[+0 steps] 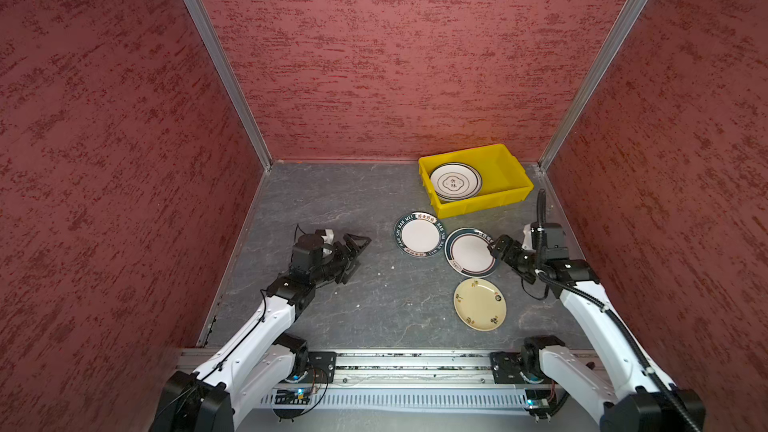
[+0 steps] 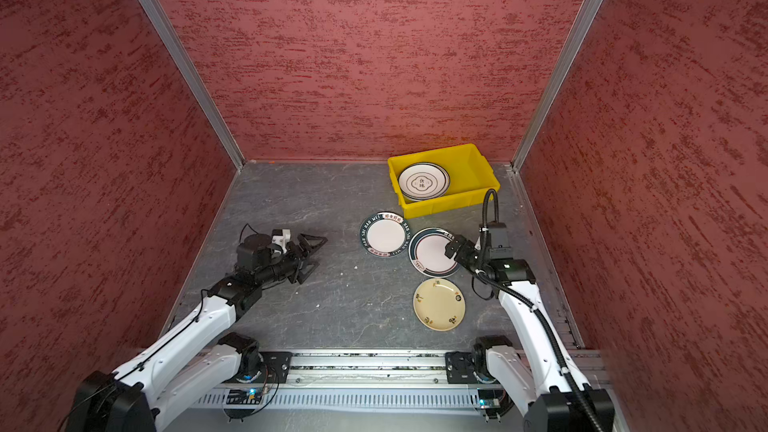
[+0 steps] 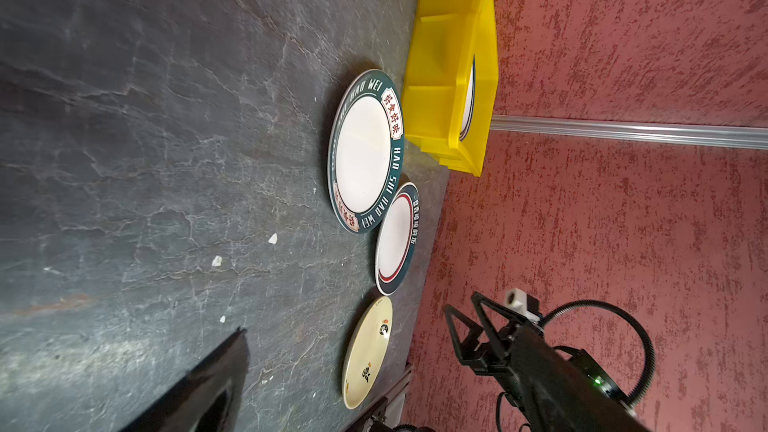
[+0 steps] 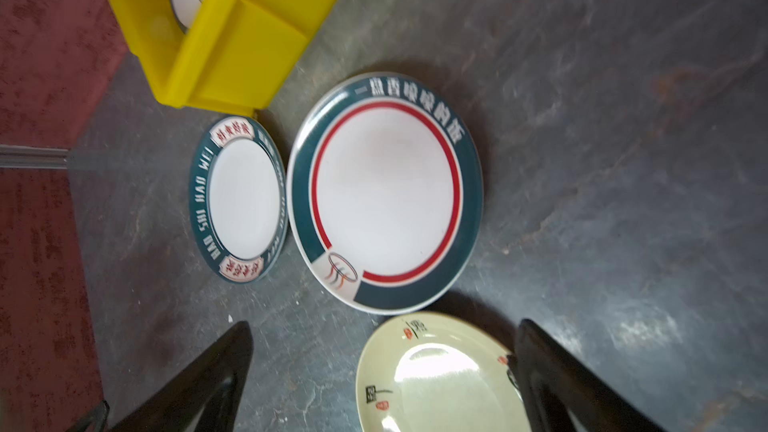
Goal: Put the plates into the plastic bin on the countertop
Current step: 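Move the open right gripper back toward the cream plate, then lower the right gripper onto the cream plate's nearer rim and grip it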
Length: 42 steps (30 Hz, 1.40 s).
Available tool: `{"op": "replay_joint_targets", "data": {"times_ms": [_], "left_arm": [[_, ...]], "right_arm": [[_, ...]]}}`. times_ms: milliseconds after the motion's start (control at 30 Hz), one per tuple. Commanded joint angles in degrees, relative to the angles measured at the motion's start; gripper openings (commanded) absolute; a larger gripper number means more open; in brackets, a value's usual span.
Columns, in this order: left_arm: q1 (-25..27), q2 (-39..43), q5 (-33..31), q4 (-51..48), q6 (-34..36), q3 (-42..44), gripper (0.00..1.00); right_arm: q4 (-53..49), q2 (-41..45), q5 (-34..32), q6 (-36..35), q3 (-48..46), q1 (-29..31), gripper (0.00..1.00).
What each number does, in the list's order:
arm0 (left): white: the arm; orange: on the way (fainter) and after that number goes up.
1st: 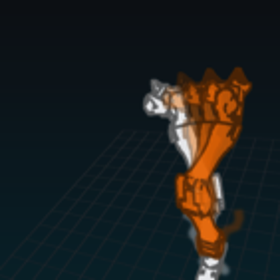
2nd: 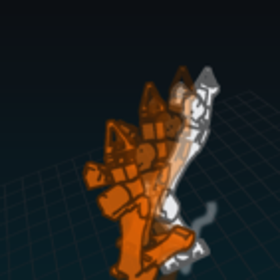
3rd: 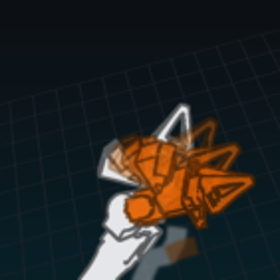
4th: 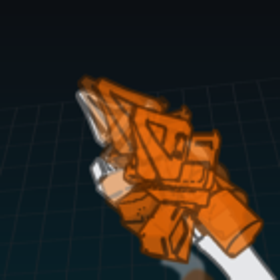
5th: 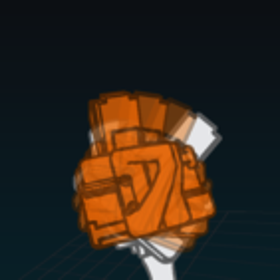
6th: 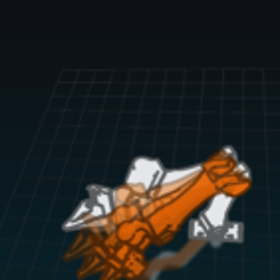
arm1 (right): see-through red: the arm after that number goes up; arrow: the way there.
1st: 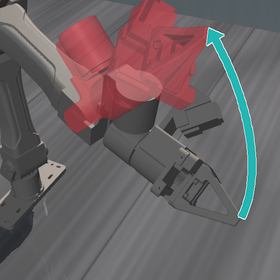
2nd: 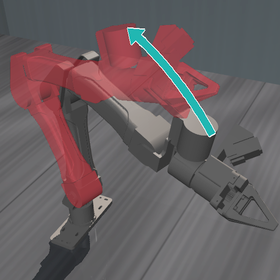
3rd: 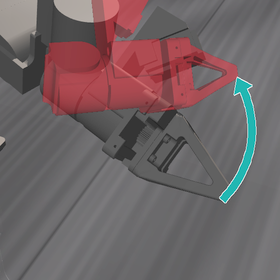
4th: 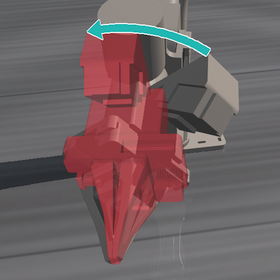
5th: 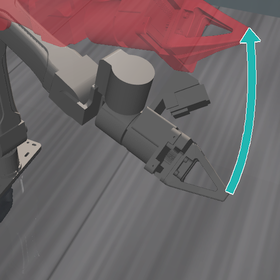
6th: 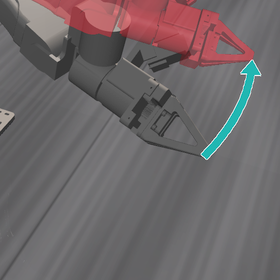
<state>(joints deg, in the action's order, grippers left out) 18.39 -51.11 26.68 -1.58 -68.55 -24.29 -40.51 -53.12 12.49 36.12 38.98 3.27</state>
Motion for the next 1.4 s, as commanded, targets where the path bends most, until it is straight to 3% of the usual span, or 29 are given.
{"op": "replay_joint_targets", "data": {"times_ms": [0, 433, 933, 1367], "left_arm": [[1.02, -0.12, -0.57, 2.27, 0.79, -1.56, 0.99], [1.57, -1.92, -0.27, 3.15, 0.52, -1.63, 0.99], [3.83, -10.09, 0.96, 7.47, -0.13, -4.47, 0.99], [4.81, -13.78, 1.95, 8.78, -0.03, -6.20, 0.99]], "right_arm": [[-3.15, 2.13, 2.37, 0.75, -1.22, -0.19, 0.99], [-4.27, 4.88, 4.62, 3.20, -5.95, -0.12, 0.99], [-0.30, 3.69, 4.30, 7.67, -12.32, 1.51, 0.99], [-3.81, 2.54, -1.48, 8.44, -11.89, 3.25, 0.99]]}}
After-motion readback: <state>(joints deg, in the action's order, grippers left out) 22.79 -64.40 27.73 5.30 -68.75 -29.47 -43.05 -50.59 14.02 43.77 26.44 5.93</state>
